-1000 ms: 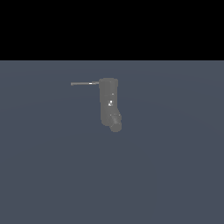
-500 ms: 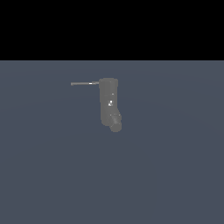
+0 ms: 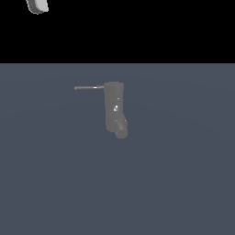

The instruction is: Turn on the faucet by rotating a designated handle.

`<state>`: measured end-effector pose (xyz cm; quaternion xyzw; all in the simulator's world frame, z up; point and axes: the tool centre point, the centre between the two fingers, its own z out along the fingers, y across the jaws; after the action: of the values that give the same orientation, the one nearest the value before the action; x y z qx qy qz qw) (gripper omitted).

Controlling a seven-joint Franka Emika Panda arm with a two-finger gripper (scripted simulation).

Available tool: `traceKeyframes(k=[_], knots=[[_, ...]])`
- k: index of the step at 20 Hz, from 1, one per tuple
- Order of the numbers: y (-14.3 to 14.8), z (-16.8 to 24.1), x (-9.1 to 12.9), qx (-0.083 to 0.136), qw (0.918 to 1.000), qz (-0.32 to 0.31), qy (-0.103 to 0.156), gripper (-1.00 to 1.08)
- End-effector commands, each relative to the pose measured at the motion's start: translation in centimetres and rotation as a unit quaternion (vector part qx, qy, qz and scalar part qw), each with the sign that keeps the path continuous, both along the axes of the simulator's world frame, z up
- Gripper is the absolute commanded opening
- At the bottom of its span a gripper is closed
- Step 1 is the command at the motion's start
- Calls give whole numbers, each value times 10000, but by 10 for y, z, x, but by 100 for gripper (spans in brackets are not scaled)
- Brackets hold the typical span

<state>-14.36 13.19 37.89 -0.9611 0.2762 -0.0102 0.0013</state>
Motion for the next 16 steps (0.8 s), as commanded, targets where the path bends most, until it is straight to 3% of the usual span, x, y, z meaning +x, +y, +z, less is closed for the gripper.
traceKeyframes(k=[1,16], knots=[[7,-11,13,14,9997,-252,3,-100],[34,-69,90,57,9864,-1645,32,-100]])
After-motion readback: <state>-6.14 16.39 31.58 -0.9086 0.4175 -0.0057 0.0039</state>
